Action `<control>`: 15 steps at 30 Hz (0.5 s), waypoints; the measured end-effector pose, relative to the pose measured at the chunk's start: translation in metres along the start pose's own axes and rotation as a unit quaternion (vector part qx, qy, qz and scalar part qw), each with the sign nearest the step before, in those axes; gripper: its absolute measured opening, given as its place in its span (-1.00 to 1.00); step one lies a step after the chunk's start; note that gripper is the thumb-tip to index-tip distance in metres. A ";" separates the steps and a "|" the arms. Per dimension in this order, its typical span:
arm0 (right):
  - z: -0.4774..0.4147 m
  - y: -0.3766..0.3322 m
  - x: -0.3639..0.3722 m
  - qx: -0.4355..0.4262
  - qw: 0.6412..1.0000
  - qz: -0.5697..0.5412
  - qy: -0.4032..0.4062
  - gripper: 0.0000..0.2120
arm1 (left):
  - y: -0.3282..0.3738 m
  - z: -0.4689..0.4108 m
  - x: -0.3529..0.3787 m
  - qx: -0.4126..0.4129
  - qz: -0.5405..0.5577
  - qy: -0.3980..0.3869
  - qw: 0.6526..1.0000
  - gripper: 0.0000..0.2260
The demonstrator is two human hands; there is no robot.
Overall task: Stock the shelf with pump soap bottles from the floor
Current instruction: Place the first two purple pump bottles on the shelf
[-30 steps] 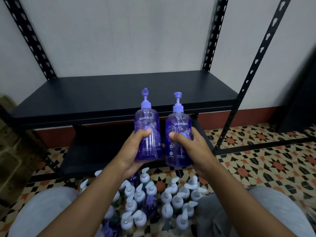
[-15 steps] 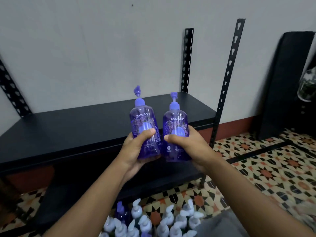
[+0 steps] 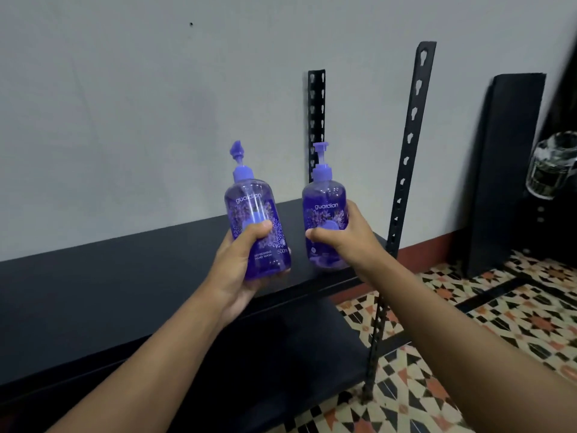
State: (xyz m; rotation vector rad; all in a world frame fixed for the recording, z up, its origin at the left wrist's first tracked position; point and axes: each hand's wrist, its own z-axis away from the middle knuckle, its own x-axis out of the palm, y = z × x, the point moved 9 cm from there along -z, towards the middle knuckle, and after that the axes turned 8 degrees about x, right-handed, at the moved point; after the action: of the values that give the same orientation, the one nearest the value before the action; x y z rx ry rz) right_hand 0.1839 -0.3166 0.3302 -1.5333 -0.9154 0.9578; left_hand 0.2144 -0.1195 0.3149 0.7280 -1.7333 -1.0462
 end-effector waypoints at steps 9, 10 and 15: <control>-0.029 0.032 -0.007 0.014 1.000 0.004 0.002 -0.42 | -0.036 -0.021 0.014 -0.034 0.033 -0.017 0.999 -0.36; -0.030 0.032 -0.008 0.016 1.000 0.013 0.001 -0.40 | -0.038 -0.020 0.014 -0.036 0.034 -0.020 0.999 -0.36; -0.030 0.045 -0.010 0.040 0.995 0.092 -0.009 -0.16 | -0.043 -0.017 0.013 -0.041 0.033 -0.024 0.998 -0.26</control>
State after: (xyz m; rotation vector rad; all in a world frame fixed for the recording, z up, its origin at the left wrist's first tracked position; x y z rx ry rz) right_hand 0.2106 -0.3436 0.2900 -1.5620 -0.7482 1.1281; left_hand 0.2261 -0.1553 0.2852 0.5950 -1.7323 -1.0904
